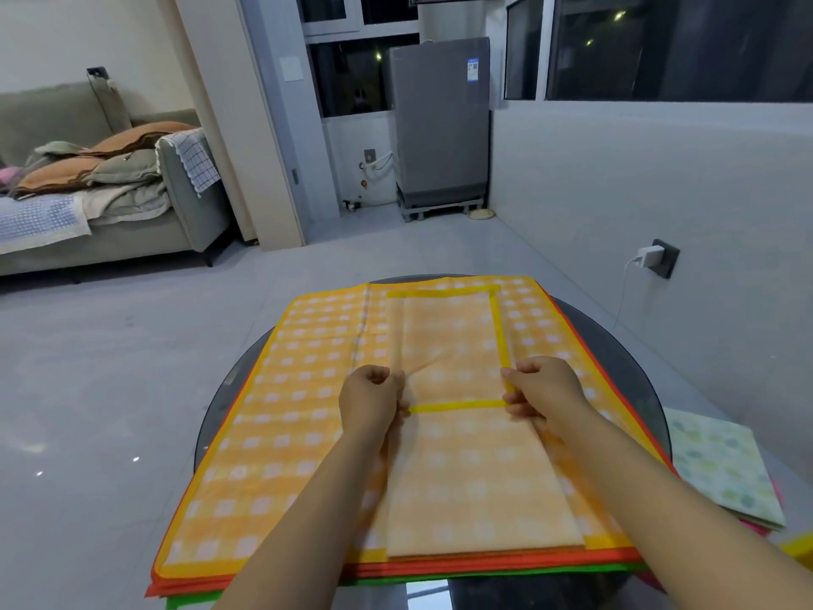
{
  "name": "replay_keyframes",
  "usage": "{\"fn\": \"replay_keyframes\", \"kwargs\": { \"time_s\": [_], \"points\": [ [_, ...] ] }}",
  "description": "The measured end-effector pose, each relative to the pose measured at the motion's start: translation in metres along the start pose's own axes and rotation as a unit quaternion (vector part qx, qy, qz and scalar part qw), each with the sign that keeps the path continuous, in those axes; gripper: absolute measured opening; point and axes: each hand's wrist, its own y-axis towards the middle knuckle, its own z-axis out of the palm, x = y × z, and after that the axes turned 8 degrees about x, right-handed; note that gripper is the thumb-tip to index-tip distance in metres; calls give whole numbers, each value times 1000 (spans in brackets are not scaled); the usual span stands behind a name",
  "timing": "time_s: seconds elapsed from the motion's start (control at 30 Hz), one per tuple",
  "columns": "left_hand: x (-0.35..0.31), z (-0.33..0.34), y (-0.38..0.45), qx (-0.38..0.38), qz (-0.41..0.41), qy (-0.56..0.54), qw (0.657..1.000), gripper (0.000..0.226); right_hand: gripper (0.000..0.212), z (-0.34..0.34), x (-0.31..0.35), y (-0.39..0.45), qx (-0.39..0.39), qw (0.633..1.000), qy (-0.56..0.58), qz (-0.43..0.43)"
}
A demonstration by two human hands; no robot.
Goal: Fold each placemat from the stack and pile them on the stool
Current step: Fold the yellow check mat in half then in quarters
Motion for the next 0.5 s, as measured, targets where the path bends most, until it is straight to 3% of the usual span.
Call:
{"fn": "replay_keyframes", "kwargs": {
  "time_s": [0.13, 0.3, 0.5],
  "points": [
    [-7, -5, -11, 36, -17, -61, 997, 14, 14, -10, 0, -8, 40, 997, 61, -10],
    [-14, -11, -18, 79, -43, -163, 983, 34, 32, -19, -1, -11, 69, 988, 135, -1],
    [-11, -21, -25, 100, -50, -105, 988, 44, 43, -28, -5, -17, 70, 984, 166, 1]
  ]
}}
